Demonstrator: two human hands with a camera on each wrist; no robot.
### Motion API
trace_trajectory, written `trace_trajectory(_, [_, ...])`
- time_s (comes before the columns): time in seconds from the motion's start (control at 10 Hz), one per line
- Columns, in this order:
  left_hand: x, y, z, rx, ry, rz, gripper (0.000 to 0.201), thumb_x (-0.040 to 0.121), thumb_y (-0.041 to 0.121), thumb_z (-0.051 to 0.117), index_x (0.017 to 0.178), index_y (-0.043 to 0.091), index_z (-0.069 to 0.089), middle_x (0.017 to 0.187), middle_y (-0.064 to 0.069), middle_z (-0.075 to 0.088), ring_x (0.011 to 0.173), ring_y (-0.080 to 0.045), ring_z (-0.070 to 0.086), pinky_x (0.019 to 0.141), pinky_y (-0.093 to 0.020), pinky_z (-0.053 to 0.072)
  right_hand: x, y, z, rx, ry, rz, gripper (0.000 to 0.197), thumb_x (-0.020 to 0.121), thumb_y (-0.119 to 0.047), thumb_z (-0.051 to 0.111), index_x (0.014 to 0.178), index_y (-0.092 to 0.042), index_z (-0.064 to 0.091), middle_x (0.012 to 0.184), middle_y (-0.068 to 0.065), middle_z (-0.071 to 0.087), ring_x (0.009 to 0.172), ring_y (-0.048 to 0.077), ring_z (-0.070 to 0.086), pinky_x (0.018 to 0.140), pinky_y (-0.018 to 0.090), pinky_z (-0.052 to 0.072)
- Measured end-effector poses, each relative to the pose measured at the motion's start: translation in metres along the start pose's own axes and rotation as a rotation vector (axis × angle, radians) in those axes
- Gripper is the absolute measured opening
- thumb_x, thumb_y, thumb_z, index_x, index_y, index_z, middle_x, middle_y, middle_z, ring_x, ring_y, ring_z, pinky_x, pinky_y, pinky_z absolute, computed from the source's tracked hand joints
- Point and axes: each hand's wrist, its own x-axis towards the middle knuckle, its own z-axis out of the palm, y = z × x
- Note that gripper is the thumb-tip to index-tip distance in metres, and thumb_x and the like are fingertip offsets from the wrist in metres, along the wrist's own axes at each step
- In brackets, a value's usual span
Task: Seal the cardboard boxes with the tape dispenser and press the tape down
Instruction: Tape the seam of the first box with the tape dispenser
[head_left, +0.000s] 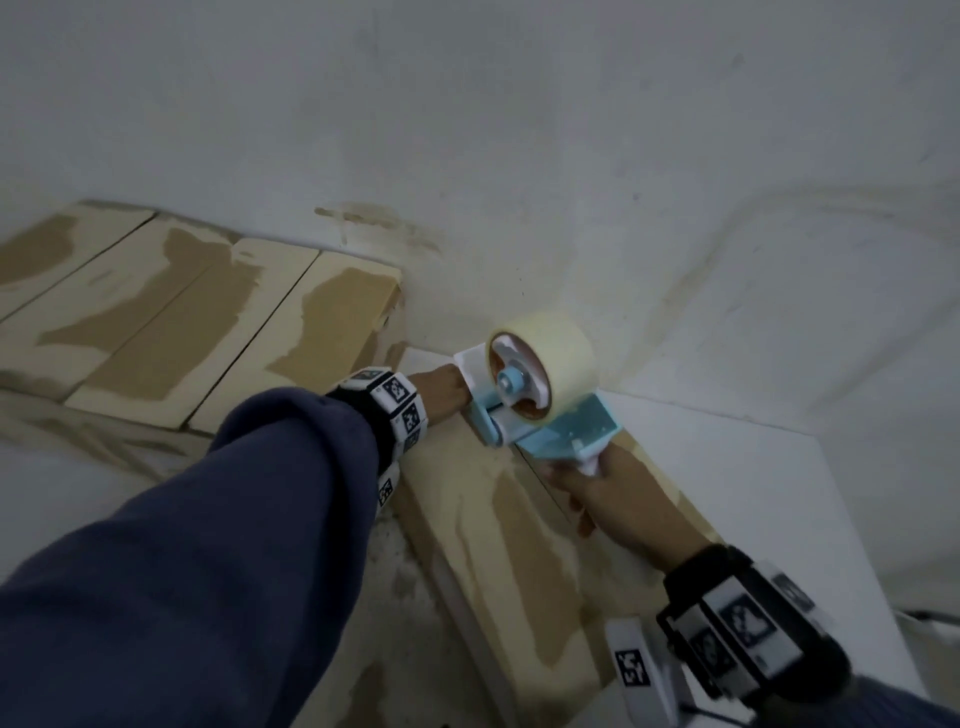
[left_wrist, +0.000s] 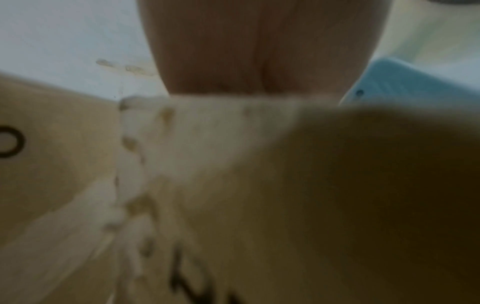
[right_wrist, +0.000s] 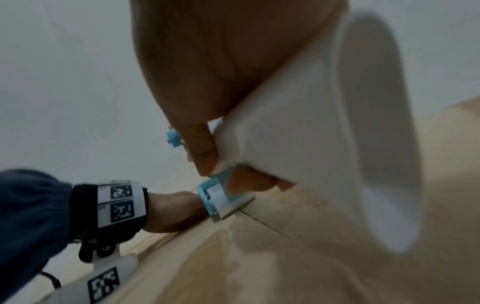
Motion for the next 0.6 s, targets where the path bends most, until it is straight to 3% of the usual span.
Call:
trace_trajectory(0.1, [-0.001,0.005,0.003,0.028,0.039,-0.026,0.039,0.101,0.015,0.031,0.130,-0.006,0.046,0.137,-0.025,0.046,0.126,-0.033,0.045,0.104,-0.034,0.033,-0.003,0.002,0.000,-0.002,0.020,-0.020,0.019,0.089,-0.021,0.060,0.071,-0.024,0.053,0.052,-0.007,0.055,0.035,-0.003,0.049,0.038,0.008,0.038])
trace_trajectory(0.2, [0.002,0.003,0.004,0.060,0.039,-0.024,0.043,0.102,0.020,0.029,0.137,-0.002,0.039,0.141,-0.024,0.042,0.130,-0.032,0.042,0.105,-0.033,0.031,-0.020,0.012,-0.004,-0.026,0.012,0.008,0.022,0.087,-0.022,0.060,0.067,-0.023,0.053,0.043,-0.007,0.054,0.035,-0.002,0.047,0.040,0.010,0.039])
trace_trajectory(0.3, [0.007,-0.001,0.003,0.142,-0.030,0.010,0.054,0.101,0.038,0.022,0.150,0.018,0.009,0.152,-0.021,0.027,0.139,-0.032,0.030,0.112,-0.038,0.021,-0.050,0.029,-0.014,0.114,0.023,0.052,0.023,0.084,-0.015,0.063,0.064,-0.019,0.055,0.040,-0.006,0.052,0.039,0.006,0.045,0.045,0.023,0.038])
trace_trajectory(0.5, [0.016,-0.008,0.007,0.275,-0.047,0.023,0.059,0.099,0.049,0.017,0.150,0.026,-0.002,0.154,-0.017,0.022,0.141,-0.031,0.025,0.114,-0.042,0.015,-0.094,0.069,-0.021,0.202,0.113,0.094,0.017,0.078,-0.015,0.071,0.066,-0.008,0.063,0.043,0.000,0.055,0.039,0.012,0.047,0.041,0.020,0.039])
trace_trajectory(0.6, [0.017,-0.009,0.008,0.303,-0.056,0.025,0.063,0.098,0.051,0.019,0.150,0.025,-0.003,0.156,-0.015,0.019,0.143,-0.030,0.023,0.115,-0.041,0.015,-0.095,0.078,-0.016,0.214,0.134,0.096,0.012,0.079,-0.017,0.073,0.071,-0.010,0.067,0.049,0.002,0.060,0.040,0.012,0.049,0.041,0.022,0.041])
